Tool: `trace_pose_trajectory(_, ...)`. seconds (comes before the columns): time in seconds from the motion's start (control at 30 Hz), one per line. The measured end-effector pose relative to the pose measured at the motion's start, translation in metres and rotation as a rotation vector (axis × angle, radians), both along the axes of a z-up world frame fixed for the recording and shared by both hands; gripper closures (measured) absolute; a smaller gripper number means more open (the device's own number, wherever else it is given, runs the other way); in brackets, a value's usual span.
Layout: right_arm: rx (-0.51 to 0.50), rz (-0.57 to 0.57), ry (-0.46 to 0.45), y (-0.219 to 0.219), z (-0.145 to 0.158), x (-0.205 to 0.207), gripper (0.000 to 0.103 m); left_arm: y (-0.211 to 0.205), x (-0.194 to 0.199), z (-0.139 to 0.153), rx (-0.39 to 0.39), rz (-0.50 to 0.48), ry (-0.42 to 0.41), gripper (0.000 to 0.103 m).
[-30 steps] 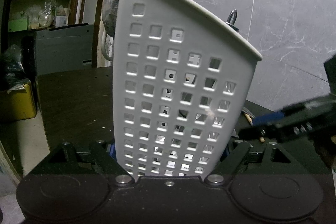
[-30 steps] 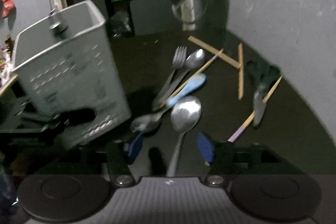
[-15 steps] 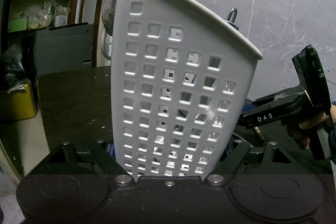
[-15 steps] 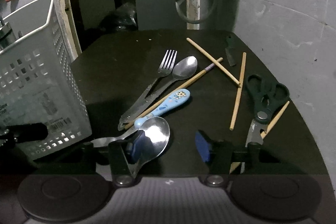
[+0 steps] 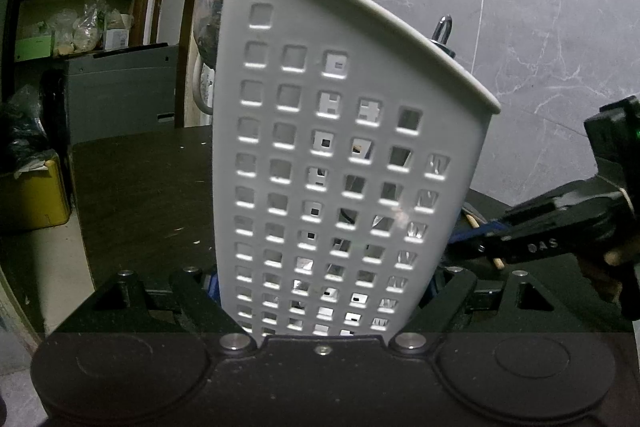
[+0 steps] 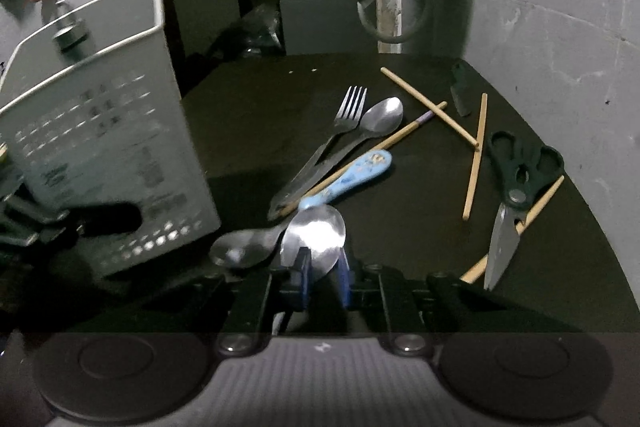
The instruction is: Organize utensils
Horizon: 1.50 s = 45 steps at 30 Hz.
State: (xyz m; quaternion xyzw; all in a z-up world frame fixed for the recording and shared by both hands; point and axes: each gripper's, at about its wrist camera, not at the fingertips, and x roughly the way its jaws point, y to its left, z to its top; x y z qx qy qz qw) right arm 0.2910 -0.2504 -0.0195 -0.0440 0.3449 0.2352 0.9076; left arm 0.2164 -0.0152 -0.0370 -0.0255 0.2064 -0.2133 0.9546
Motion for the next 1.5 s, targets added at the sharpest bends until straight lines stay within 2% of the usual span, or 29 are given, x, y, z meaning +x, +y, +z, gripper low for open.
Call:
trace_pose_trajectory(0.07, 0.001, 0.008, 0.012, -0.001, 0.002, -0.004, 0.080, 0.000, 0.000, 0.000, 0.000, 0.000, 0.000, 0.019)
trace_pose_trajectory(0.1, -0.001, 0.014, 0.012, -0.002, 0.002, -0.005, 0.067, 0.000, 0.000, 0.000, 0.000, 0.000, 0.000, 0.019)
trace_pose_trajectory(0.17, 0.003, 0.019, 0.007, -0.006, 0.004, -0.001, 0.054, 0.000, 0.000, 0.000, 0.002, 0.001, 0.000, 0.019)
trace_pose_trajectory(0.37, 0.046, 0.099, 0.032, -0.011, 0.001, 0.027, 0.051, 0.001, 0.000, 0.000, 0.000, 0.003, 0.000, 0.019)
trace_pose_trajectory(0.47, 0.073, 0.157, 0.016, -0.011, -0.003, 0.034, 0.057, 0.001, 0.000, -0.001, 0.002, 0.003, 0.000, 0.019)
trace_pose_trajectory(0.57, 0.090, 0.201, 0.012, -0.008, -0.005, 0.032, 0.076, 0.001, 0.000, -0.001, 0.003, 0.001, 0.001, 0.019)
trace_pose_trajectory(0.7, 0.103, 0.211, 0.017, -0.007, -0.008, 0.027, 0.085, 0.001, 0.000, -0.001, 0.003, 0.000, 0.002, 0.019)
trace_pose_trajectory(0.93, 0.121, 0.148, 0.026, -0.010, -0.008, 0.013, 0.090, 0.001, 0.001, -0.001, 0.004, 0.000, 0.003, 0.019)
trace_pose_trajectory(1.0, 0.119, 0.118, 0.016, -0.009, -0.005, 0.005, 0.095, 0.001, 0.001, -0.001, 0.005, 0.000, 0.004, 0.019)
trace_pose_trajectory(1.2, 0.136, -0.028, 0.003, -0.009, 0.005, -0.018, 0.102, 0.000, 0.001, -0.001, 0.005, 0.000, 0.004, 0.019)
trace_pose_trajectory(1.37, 0.169, -0.075, -0.037, -0.013, 0.015, -0.029, 0.102, 0.000, 0.001, -0.001, 0.004, 0.000, 0.004, 0.019)
trace_pose_trajectory(1.5, 0.134, -0.082, -0.019, -0.011, 0.014, -0.029, 0.102, 0.000, 0.001, -0.001, 0.004, 0.000, 0.004, 0.019)
